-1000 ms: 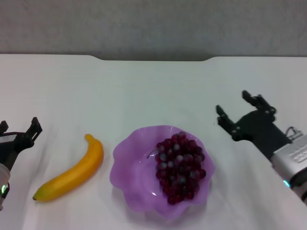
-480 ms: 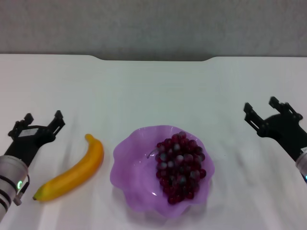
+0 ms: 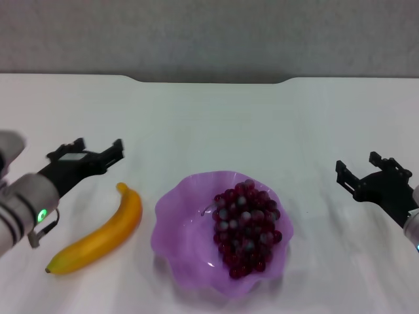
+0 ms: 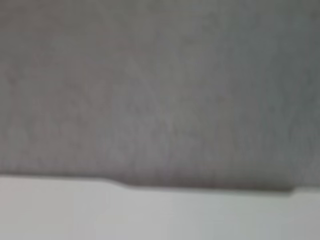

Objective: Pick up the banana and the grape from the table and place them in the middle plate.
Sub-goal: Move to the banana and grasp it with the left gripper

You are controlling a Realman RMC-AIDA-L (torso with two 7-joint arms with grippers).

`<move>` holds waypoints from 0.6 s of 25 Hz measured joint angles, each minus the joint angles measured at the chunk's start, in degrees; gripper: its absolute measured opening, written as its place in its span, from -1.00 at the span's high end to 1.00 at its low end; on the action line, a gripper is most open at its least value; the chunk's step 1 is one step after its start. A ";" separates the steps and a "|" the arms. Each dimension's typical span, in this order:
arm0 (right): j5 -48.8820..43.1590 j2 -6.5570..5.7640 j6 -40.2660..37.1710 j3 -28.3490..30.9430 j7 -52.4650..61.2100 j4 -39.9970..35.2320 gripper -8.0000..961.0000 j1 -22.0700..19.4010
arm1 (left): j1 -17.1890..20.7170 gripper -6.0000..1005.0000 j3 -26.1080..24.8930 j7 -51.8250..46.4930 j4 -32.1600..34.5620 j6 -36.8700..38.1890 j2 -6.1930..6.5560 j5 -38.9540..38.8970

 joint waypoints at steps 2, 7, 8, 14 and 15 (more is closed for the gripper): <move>-0.10 0.01 0.47 -0.14 0.00 -0.11 -0.60 0.13 | 0.77 -0.70 -5.85 3.31 -6.85 -13.94 0.05 4.33; -0.19 -0.03 1.34 -0.21 0.01 0.03 -0.60 0.65 | 2.84 -0.70 -25.12 24.83 -22.73 -50.81 -7.05 9.73; -0.18 -0.02 1.75 -0.20 0.02 -0.02 -0.60 0.82 | 2.77 -0.70 -30.00 31.29 -24.99 -58.40 -9.38 9.65; -0.34 -0.03 2.85 -1.25 0.05 1.37 -0.60 1.02 | -1.61 -0.70 -38.87 43.55 -28.38 -80.25 -9.79 7.04; -0.35 -0.02 3.01 -1.52 0.05 1.51 -0.60 1.04 | -2.18 -0.70 -39.23 43.60 -28.39 -81.88 -9.87 8.28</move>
